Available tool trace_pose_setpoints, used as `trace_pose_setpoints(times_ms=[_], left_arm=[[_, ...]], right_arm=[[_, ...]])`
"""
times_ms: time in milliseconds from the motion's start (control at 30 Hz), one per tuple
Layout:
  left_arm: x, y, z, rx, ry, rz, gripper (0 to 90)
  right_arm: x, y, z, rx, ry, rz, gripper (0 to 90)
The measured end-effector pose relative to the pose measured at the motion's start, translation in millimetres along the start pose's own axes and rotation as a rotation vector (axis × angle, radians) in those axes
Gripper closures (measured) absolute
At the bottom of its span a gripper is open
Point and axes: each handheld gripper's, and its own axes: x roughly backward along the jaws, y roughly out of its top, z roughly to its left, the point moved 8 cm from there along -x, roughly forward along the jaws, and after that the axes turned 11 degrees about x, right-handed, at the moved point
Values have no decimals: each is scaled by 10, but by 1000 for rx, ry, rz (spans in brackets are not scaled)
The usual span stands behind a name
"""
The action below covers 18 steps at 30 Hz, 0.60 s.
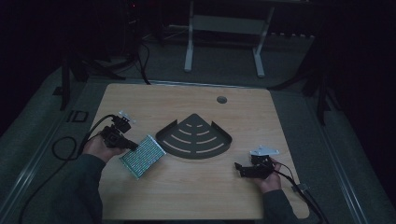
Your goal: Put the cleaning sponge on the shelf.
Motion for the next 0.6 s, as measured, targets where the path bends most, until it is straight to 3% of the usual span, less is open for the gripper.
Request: trace_pose_setpoints(times_ms=[600], left_arm=[[87,271,-102,-29,-7,-25,897]], right_arm=[[0,0,1,-1,0,0,136]])
